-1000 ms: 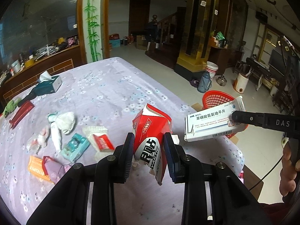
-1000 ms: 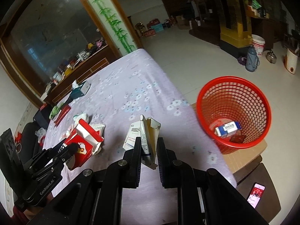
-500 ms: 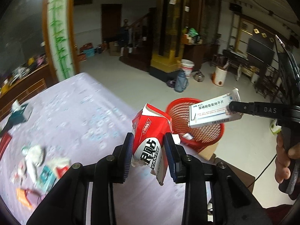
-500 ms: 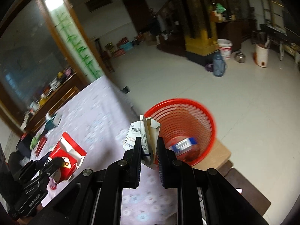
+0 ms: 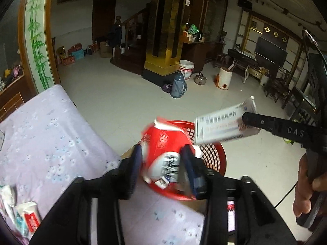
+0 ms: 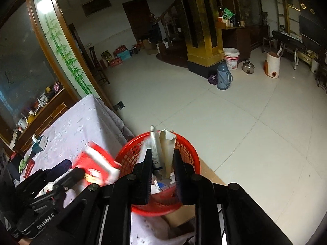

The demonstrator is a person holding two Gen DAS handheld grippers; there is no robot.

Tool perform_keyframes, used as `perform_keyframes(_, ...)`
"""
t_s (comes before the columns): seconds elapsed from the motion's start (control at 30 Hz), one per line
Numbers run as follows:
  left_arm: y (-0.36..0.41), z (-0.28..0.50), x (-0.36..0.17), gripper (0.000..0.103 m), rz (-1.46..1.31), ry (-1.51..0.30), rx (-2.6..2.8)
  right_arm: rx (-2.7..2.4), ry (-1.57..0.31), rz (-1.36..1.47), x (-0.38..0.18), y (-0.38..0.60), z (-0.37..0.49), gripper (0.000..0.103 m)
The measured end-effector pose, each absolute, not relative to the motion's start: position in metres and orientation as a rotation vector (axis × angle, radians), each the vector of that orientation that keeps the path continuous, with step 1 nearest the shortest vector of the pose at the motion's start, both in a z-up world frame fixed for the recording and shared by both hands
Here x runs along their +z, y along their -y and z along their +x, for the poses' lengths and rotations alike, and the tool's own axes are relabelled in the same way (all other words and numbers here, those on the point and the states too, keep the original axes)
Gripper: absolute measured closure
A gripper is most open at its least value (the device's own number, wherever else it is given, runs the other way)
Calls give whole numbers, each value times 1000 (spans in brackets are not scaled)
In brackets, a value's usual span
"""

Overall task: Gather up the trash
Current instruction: 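Carry the carton and box over the red basket and open both tools, then move both open tools back over the table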

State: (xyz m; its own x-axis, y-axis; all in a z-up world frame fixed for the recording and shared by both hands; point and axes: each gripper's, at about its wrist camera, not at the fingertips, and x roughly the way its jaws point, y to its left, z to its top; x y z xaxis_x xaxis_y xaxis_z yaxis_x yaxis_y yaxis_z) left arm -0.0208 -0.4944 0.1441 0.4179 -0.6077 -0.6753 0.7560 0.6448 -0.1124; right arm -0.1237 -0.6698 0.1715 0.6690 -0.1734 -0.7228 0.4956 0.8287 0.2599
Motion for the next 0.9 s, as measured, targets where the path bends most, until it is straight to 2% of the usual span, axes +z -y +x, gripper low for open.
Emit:
perform_keyframes(0.03, 498, -20, 142, 56, 223, -752, -863, -385, -752, 472, 171, 673, -122, 72)
perform_keyframes(0.37, 452, -27, 150, 55, 172, -761, -792, -320, -723, 457, 185, 651, -128, 69)
perform_keyframes(0.43, 434, -29, 149, 55, 150, -769, -771, -296, -733, 450, 182, 637, -126, 61)
perform_keyframes(0.5, 412, -32, 148, 55, 138, -772, -733, -263, -758, 430, 176, 616, -121, 57)
perform_keyframes(0.9, 297, -42, 143, 55, 57, -797, -544, -120, -873, 228, 151, 501, -95, 57)
